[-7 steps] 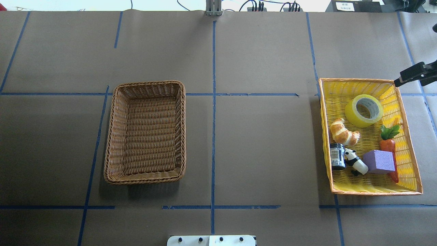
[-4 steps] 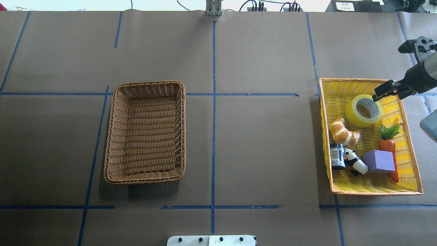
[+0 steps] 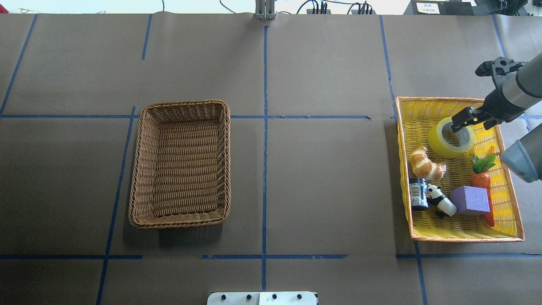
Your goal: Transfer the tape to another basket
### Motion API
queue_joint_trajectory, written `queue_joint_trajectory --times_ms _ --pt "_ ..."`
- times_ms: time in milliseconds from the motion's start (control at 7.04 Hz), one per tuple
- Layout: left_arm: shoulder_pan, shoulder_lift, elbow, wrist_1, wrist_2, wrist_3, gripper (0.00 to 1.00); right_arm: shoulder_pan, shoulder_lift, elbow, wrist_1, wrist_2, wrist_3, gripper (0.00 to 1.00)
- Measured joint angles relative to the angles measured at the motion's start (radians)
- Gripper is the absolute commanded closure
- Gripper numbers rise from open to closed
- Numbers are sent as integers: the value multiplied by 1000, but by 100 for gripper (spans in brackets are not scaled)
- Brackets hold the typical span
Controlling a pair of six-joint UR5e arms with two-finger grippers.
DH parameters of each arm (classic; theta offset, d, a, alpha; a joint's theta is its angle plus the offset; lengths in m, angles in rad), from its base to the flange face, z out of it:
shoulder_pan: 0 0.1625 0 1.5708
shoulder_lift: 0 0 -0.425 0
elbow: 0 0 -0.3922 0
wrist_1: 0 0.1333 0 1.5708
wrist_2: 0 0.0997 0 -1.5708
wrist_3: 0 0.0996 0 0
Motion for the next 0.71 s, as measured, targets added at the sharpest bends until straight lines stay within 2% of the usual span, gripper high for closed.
queue_joint_trajectory --times_ms 568,710 --pt "0 -1 -11 1 -1 -1 0 -24 -3 -46 -1 2 0 0" --pt "0 0 -11 1 -1 -1 0 -32 -2 -58 0 2 0 3"
